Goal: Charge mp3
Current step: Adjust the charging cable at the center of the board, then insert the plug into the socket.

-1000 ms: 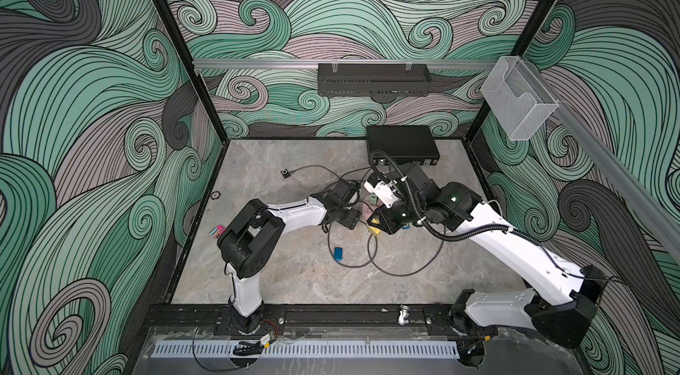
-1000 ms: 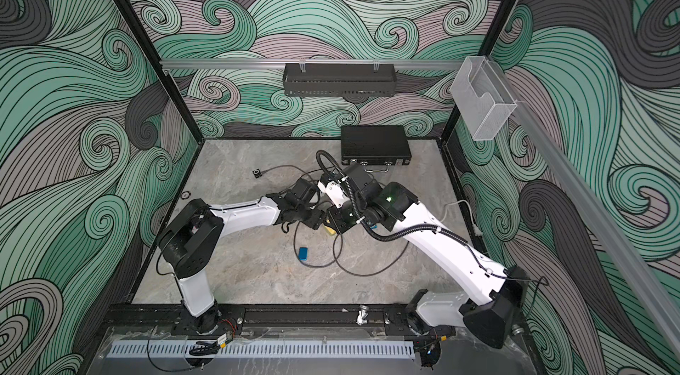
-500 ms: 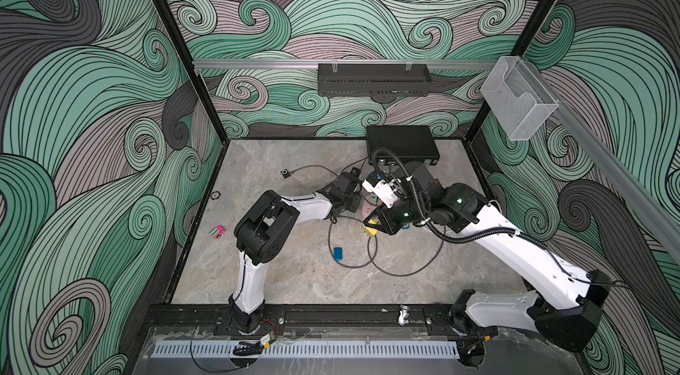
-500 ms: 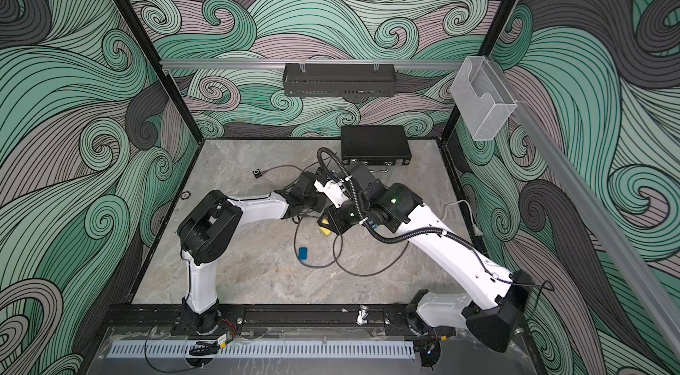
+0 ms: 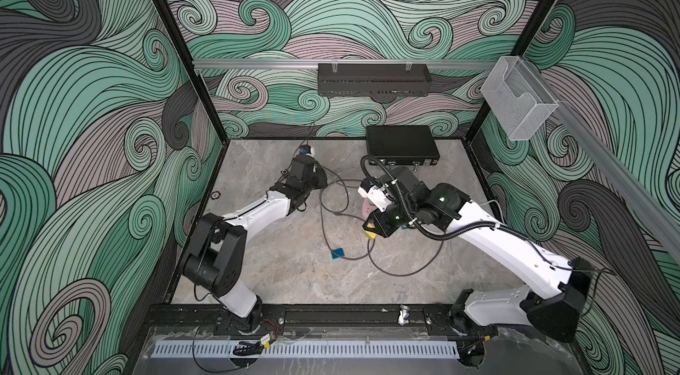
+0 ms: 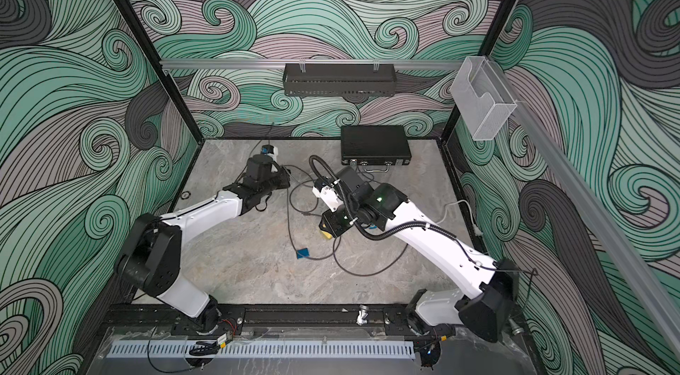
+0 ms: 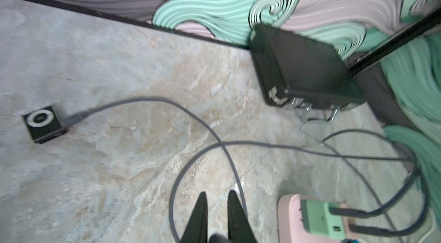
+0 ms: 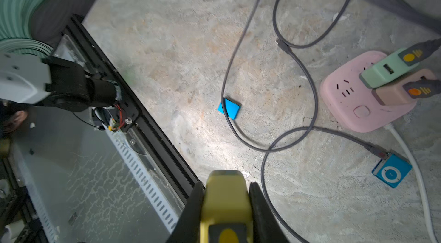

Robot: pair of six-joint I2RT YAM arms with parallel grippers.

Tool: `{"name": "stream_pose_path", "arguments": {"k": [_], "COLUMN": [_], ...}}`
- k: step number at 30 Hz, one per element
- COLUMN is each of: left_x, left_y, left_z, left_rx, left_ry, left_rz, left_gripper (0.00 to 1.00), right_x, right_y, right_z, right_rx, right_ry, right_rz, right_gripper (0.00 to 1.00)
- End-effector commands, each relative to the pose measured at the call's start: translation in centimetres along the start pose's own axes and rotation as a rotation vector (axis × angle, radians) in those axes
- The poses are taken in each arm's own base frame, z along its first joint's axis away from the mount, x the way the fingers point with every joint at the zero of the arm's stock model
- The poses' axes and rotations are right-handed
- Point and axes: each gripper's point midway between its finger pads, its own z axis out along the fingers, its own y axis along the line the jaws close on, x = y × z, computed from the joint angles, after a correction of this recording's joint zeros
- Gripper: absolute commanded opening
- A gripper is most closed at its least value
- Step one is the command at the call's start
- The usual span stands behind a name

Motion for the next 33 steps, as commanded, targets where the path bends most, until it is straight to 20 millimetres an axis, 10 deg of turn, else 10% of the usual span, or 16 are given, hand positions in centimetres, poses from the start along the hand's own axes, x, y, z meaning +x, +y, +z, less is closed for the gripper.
{"name": "stream_pose_path", "arguments": {"k": [1, 11, 33], "left_x": [0.4, 0.1, -1.7], "left_y": [3.6, 8.3, 9.2], "left_z": [-1.6, -5.6, -5.0], "left_rx": [-0.092, -0.196, -0.174], "left_ry": [0.064, 0.078, 0.058], "left_rz": [-0.153, -0.261, -0.342], "left_gripper": [0.15, 0.14, 0.13], "right_x": [1.0, -2.4, -5.0], "right_y": [-3.3, -10.4, -14.8], "right_z": [1.6, 5.4, 9.0], "right_rx": [0.181, 0.537, 0.666], "right_ry": [0.065, -0.033, -0.349], "right_rz": [-0.016, 0.226, 0.622], "right_gripper": [0.00, 0.00, 0.00]}}
